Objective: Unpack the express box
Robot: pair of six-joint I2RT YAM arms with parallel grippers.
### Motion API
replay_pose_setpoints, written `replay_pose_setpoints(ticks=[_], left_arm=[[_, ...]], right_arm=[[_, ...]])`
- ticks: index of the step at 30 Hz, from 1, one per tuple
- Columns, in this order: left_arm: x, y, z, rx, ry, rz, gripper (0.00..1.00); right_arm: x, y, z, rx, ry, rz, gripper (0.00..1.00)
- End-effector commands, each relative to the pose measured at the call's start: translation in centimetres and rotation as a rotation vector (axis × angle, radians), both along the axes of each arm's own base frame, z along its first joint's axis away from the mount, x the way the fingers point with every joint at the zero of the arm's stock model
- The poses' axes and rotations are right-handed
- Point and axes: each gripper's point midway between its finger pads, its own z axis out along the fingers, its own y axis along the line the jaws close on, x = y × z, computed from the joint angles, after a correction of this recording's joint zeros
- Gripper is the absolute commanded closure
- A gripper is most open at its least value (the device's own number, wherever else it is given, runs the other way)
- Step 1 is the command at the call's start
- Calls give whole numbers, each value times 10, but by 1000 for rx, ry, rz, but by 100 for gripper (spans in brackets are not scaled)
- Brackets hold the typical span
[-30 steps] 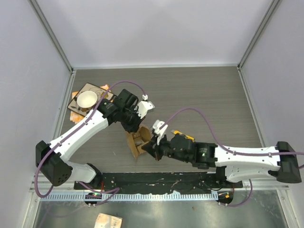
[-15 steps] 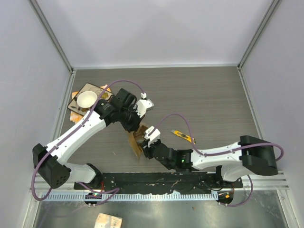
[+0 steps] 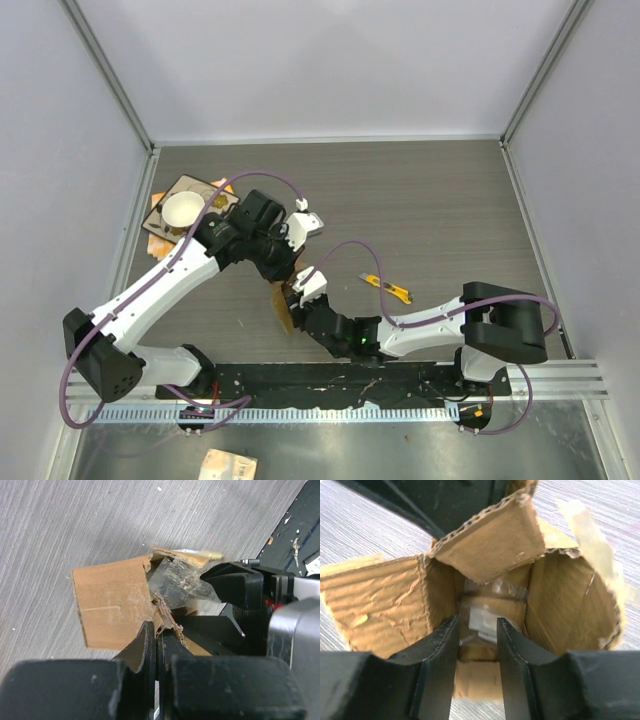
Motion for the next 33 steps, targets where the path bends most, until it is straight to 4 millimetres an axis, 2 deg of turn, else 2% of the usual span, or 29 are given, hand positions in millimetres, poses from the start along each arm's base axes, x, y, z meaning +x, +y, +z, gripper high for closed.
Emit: replay_pose_setpoints(ticks=[1, 2, 7, 10, 16, 21, 27, 31, 32, 33], left_arm=[[-2, -2, 8, -45, -44, -19, 100], [-2, 0, 4, -32, -50, -16, 100], [1, 3, 0, -20, -77, -14, 100], [4, 3, 2, -14, -100, -11, 100], [3, 1, 1, -4, -110, -14, 100], [-3, -5, 0, -14, -112, -36, 100], [-14, -9, -18, 46, -118, -95, 100], [-17, -10, -21, 52, -113, -102, 100], [-17, -10, -21, 48, -113, -103, 100], [-18, -10, -20, 48, -112, -103, 100]], right_arm=[[-5, -1, 19, 97, 37, -4, 63], [-11, -5, 23, 124, 58, 19, 65], [-26, -19, 17, 117, 125, 79, 78], [-35, -22, 14, 107, 161, 114, 82], [-40, -25, 6, 62, 187, 131, 84], [-29, -18, 19, 100, 141, 93, 85], [-13, -4, 39, 218, 60, 37, 79], [-12, 13, 21, 145, 61, 57, 76], [-13, 13, 8, 108, 74, 61, 77], [-13, 11, 3, 95, 78, 60, 77]])
